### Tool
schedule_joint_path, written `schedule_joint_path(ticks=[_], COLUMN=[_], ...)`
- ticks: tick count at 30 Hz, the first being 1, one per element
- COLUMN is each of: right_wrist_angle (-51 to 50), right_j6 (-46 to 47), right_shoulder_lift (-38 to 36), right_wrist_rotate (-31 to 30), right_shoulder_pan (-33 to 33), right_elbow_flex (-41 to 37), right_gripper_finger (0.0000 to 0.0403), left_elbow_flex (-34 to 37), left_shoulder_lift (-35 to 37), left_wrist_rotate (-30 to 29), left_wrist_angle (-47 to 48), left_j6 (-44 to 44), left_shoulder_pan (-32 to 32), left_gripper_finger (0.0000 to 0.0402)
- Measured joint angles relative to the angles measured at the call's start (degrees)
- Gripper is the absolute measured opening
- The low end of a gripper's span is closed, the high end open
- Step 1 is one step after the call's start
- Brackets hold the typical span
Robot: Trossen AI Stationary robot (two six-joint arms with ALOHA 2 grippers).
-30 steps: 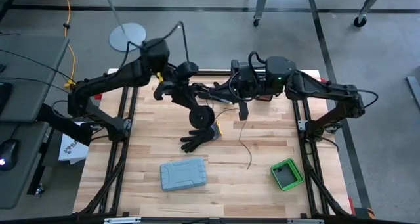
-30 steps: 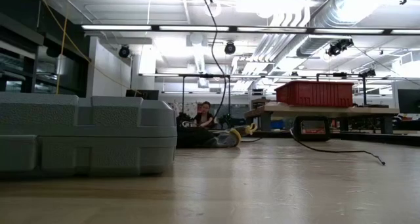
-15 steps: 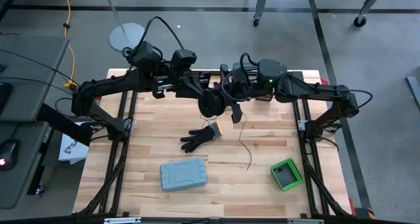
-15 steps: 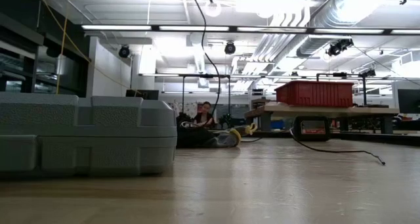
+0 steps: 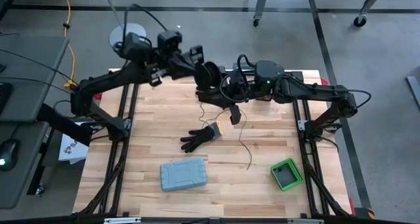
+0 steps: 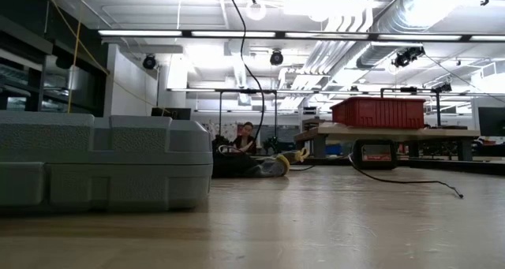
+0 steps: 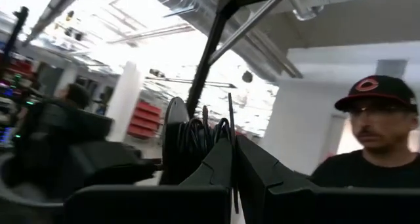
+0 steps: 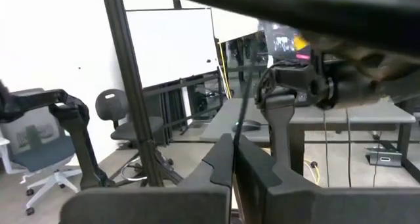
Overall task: Coil cords
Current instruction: Coil the black wire cable onto the black spool
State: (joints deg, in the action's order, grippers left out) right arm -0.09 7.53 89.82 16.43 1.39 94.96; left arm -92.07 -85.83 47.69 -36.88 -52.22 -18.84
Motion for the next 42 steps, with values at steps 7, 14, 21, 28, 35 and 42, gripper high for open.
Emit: schedule_joint_path(ticks=[7, 14, 21, 28, 35, 42], right_wrist_angle=[0.4, -1.8, -5.0, -6.7, -6.4, -5.0], right_j6=[0.0, 0.7, -0.3, -2.3, -5.6, -3.5], right_shoulder_lift=[0.0, 0.1, 0.1, 2.0, 3.9, 4.1], right_wrist_rotate=[-3.6, -12.1, -18.8, -21.8, -29.5, -23.5], right_shoulder_pan=[0.5, 0.9, 1.0, 1.0, 1.0, 0.9], right_elbow_flex=[0.0, -0.1, -0.1, -0.1, -0.1, -0.1], right_gripper_finger=[0.0000, 0.0038, 0.0157, 0.0196, 0.0197, 0.0197], left_elbow_flex=[0.0, 0.0, -0.1, -0.1, -0.1, -0.1], left_shoulder_lift=[3.8, 5.9, 6.2, 6.2, 6.2, 6.2], left_wrist_rotate=[2.3, -0.9, -3.6, -5.0, -5.3, -6.0], left_wrist_angle=[9.2, 12.4, 11.8, 9.9, 9.9, 10.0], left_j6=[7.0, 12.5, 15.9, 15.7, 15.9, 15.9], left_shoulder_pan=[-7.5, -10.1, -10.4, -10.5, -10.5, -10.5], left_gripper_finger=[0.0000, 0.0000, 0.0000, 0.0000, 0.0000, 0.0000])
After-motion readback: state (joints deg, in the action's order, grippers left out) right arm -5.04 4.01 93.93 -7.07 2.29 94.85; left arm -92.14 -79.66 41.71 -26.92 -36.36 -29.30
